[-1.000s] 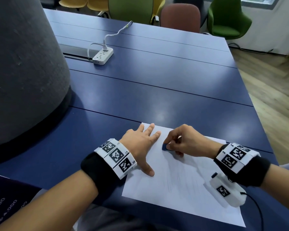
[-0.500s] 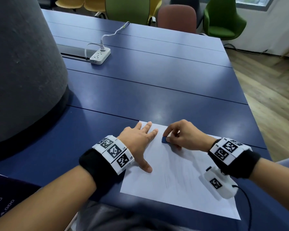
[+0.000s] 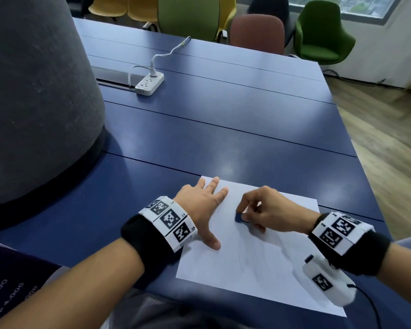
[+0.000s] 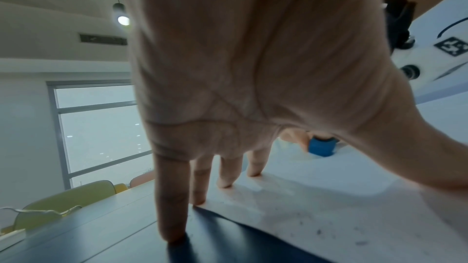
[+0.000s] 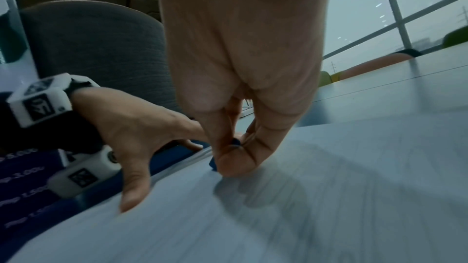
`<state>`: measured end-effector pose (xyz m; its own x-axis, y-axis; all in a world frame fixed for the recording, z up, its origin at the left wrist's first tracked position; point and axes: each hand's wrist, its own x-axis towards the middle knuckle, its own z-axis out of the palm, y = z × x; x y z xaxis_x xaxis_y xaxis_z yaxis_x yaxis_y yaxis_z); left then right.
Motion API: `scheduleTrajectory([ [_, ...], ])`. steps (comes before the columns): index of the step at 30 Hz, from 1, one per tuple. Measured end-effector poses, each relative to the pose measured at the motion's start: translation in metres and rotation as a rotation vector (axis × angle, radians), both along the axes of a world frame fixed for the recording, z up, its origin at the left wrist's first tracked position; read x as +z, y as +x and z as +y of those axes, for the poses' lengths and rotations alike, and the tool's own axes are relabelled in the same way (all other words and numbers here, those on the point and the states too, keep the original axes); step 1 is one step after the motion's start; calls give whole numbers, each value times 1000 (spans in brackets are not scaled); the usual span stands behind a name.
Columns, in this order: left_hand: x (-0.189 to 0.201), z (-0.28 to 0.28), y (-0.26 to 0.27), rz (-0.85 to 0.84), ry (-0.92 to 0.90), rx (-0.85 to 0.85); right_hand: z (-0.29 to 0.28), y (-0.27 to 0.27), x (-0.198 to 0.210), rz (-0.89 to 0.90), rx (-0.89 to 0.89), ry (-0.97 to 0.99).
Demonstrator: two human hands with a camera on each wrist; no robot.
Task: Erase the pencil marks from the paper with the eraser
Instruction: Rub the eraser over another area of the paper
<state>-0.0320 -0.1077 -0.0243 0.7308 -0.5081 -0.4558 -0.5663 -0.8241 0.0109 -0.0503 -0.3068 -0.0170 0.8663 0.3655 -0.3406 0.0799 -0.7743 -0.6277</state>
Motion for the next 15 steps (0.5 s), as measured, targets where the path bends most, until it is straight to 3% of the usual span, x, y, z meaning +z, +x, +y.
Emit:
scheduleTrajectory([
  [2, 0, 0, 0, -1, 2, -5, -2, 7, 1, -17, 1, -27],
  [6, -1, 0, 0, -3, -6, -4, -12, 30, -4, -118, -175, -9],
  [11, 0, 0, 1, -5, 0, -16, -6, 11, 3, 35, 26, -30],
  [15, 0, 0, 0, -10, 1, -21, -8, 33, 1, -59, -89, -29],
])
